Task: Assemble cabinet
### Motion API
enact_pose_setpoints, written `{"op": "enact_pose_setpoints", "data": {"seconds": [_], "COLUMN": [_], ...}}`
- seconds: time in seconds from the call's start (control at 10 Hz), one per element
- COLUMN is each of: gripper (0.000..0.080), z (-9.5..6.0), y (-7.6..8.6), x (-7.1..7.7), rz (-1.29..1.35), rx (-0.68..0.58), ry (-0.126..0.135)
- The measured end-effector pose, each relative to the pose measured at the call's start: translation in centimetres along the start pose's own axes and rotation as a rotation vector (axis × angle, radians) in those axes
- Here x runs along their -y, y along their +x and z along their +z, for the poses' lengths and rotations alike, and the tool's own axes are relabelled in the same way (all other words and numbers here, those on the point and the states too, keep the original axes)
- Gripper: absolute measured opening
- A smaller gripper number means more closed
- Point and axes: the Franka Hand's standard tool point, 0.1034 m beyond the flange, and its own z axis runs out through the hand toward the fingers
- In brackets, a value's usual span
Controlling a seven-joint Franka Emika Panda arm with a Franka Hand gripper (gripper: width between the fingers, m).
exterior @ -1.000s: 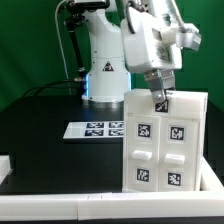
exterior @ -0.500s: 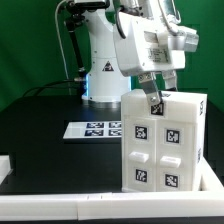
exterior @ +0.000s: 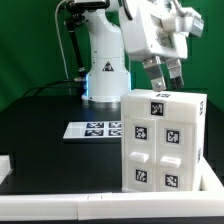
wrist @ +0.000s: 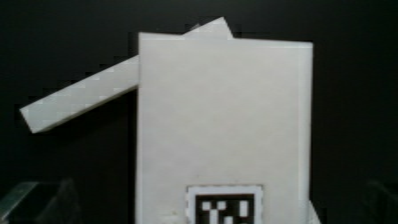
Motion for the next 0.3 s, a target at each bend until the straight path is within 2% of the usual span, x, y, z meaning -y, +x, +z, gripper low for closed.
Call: {"op": "enact_pose_setpoints", "data": {"seconds": [0.3], "gripper": [0.0797], "z": [0.10], "y": [0.04], "x": [-0.07], "rz": [-0.017], "rx": [-0.001], "ry": [-0.002]}}
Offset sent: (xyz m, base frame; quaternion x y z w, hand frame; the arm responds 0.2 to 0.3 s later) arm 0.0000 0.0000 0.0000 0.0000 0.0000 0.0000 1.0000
